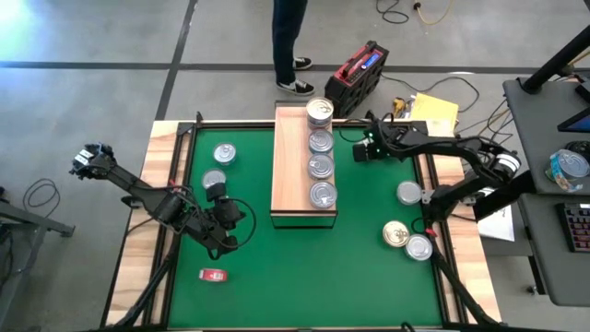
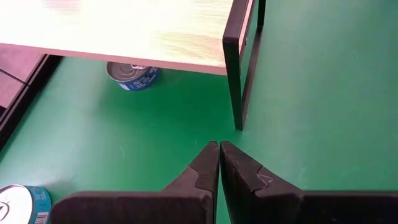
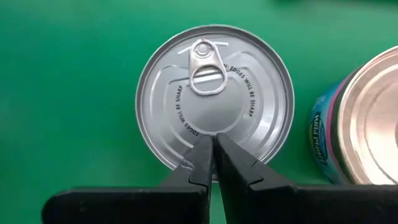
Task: Stack canned seafood by type on shelf
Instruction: Put the top blue tuna can on the shelf
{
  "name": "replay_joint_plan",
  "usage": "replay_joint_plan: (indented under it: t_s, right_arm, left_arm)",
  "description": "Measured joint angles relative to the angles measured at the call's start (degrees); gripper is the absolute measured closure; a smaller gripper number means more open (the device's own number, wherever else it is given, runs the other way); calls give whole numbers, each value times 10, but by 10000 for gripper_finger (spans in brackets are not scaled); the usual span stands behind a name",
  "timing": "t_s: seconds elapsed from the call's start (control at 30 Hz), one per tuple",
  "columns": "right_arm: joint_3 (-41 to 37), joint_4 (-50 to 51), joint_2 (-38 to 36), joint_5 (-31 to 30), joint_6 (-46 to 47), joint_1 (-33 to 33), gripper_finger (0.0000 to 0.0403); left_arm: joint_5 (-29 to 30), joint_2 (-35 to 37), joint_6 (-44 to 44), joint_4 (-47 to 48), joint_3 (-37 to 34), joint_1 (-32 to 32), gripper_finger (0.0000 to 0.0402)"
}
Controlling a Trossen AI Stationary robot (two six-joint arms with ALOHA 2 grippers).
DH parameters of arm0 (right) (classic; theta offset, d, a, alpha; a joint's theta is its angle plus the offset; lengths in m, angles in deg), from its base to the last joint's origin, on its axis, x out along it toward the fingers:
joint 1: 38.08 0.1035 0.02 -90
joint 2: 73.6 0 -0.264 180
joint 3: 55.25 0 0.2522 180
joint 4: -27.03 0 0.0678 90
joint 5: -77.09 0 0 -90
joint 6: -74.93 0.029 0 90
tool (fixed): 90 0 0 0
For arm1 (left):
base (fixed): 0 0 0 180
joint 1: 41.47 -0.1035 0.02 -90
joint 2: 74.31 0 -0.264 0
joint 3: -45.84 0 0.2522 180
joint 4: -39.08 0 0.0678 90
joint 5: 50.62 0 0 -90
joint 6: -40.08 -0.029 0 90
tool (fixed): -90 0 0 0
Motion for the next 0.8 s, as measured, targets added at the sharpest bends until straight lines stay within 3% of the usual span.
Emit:
replay_joint_plan:
  t_s: [0.43,0.8]
  right_arm:
    - [-1,48,-10,60,26,32,391]
    - [-1,154,-58,68,65,91,391]
  left_arm:
    - [-1,0,0,-1,0,0,401]
    - [-2,0,0,-2,0,0,401]
